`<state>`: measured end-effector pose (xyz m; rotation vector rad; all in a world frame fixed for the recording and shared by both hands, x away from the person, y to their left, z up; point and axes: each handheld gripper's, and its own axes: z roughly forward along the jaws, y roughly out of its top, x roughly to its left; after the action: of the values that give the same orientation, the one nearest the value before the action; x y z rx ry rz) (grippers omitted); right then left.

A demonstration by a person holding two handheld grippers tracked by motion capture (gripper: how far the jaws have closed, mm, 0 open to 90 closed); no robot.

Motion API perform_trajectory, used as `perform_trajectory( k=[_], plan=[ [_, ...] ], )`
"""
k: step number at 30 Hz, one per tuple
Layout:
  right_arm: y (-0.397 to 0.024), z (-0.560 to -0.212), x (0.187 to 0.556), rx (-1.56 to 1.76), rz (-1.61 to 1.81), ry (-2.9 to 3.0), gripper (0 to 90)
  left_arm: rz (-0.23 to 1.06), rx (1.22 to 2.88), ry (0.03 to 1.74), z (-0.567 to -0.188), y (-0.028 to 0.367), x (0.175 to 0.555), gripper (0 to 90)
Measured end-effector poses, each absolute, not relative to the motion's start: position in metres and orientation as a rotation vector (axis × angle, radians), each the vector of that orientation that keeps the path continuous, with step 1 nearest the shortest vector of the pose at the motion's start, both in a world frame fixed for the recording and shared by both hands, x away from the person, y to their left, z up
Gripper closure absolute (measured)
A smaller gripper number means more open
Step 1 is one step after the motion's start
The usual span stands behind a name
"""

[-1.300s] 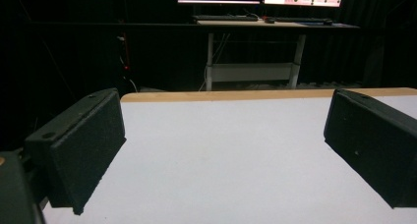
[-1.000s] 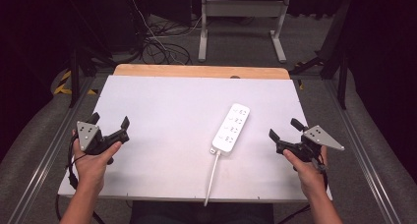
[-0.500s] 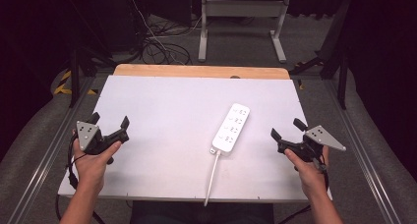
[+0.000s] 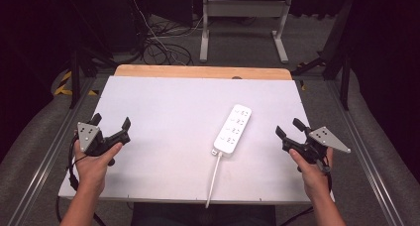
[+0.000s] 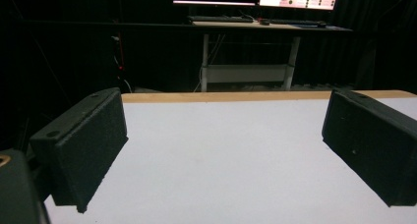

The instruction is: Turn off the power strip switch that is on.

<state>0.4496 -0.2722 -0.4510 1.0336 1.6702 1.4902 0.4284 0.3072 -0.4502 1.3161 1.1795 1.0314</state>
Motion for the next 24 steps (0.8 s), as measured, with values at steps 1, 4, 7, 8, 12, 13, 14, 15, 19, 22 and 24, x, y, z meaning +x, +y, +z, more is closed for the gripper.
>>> perform_trajectory(
  k=[1,4,7,8,12,13,14,15,19,22,24],
  plan=[
    [-0.272,-0.451,0.449,1.025,1.487,1.672,36.7,1.031,1.317,1.179,-0.450,0.307,0.428,4.0],
    [-0.272,-0.450,0.447,1.027,1.480,1.667,51.9,1.031,1.319,1.178,-0.450,0.307,0.428,4.0],
    [-0.273,-0.448,0.445,1.029,1.465,1.661,67.0,1.030,1.318,1.178,-0.450,0.307,0.428,4.1],
    [-0.274,-0.447,0.444,1.031,1.458,1.654,71.9,1.029,1.318,1.178,-0.450,0.307,0.429,4.2],
    [-0.276,-0.443,0.441,1.054,1.449,1.647,82.5,1.024,1.313,1.179,-0.450,0.308,0.428,4.9],
    [-0.276,-0.443,0.441,1.060,1.440,1.657,85.0,1.024,1.313,1.180,-0.450,0.308,0.428,4.9],
    [-0.276,-0.443,0.441,1.060,1.440,1.657,85.0,1.024,1.312,1.180,-0.450,0.308,0.428,4.9],
    [-0.276,-0.440,0.439,1.074,1.417,1.677,89.2,1.025,1.311,1.180,-0.450,0.308,0.429,5.0],
    [-0.277,-0.436,0.437,1.111,1.376,1.742,90.0,1.023,1.309,1.181,-0.450,0.308,0.429,5.2],
    [-0.279,-0.436,0.437,1.147,1.388,1.775,90.0,1.019,1.305,1.183,-0.450,0.308,0.428,5.3],
    [-0.280,-0.435,0.438,1.163,1.418,1.777,90.0,1.018,1.306,1.182,-0.450,0.308,0.428,5.4]
  ],
)
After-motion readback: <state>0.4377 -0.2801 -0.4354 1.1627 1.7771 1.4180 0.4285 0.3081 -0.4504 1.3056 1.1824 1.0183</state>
